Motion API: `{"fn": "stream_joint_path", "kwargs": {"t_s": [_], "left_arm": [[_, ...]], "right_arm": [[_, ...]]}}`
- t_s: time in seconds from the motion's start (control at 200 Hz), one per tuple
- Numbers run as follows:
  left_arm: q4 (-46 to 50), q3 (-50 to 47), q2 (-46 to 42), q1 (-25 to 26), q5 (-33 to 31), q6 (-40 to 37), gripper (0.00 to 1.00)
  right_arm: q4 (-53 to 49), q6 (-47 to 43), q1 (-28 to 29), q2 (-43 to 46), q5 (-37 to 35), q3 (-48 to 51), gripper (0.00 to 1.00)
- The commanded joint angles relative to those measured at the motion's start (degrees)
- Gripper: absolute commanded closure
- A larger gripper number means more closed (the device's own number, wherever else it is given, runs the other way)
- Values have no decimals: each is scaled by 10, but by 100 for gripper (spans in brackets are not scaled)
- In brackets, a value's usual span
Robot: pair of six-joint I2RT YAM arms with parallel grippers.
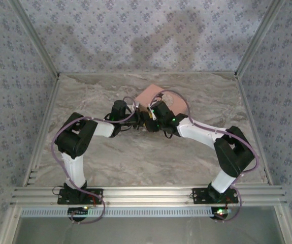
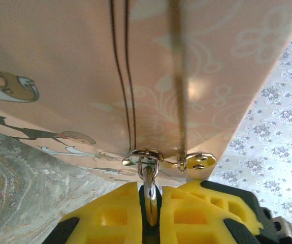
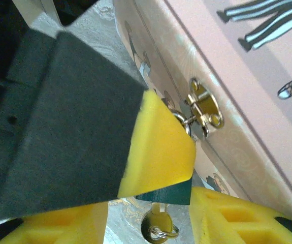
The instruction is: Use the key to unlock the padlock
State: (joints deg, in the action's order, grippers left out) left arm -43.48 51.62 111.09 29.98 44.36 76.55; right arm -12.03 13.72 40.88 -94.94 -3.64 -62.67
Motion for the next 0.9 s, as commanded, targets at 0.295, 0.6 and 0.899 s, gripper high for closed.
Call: {"fn": "stream_joint_path", "kwargs": {"t_s": [0.295,0.6,0.899], "left_arm": [[-1,1,-20,1,71,15,96],[-5,1,-23,1,74,20,96],[-7,2,-21,0,73,20,96]], "right_arm": [[-23,-14,-12,-21,-50,-42,52],[-29,-44,-4,-42,-70,-52,60],[-37,-53,-5,-43,-49,-66,95]]}}
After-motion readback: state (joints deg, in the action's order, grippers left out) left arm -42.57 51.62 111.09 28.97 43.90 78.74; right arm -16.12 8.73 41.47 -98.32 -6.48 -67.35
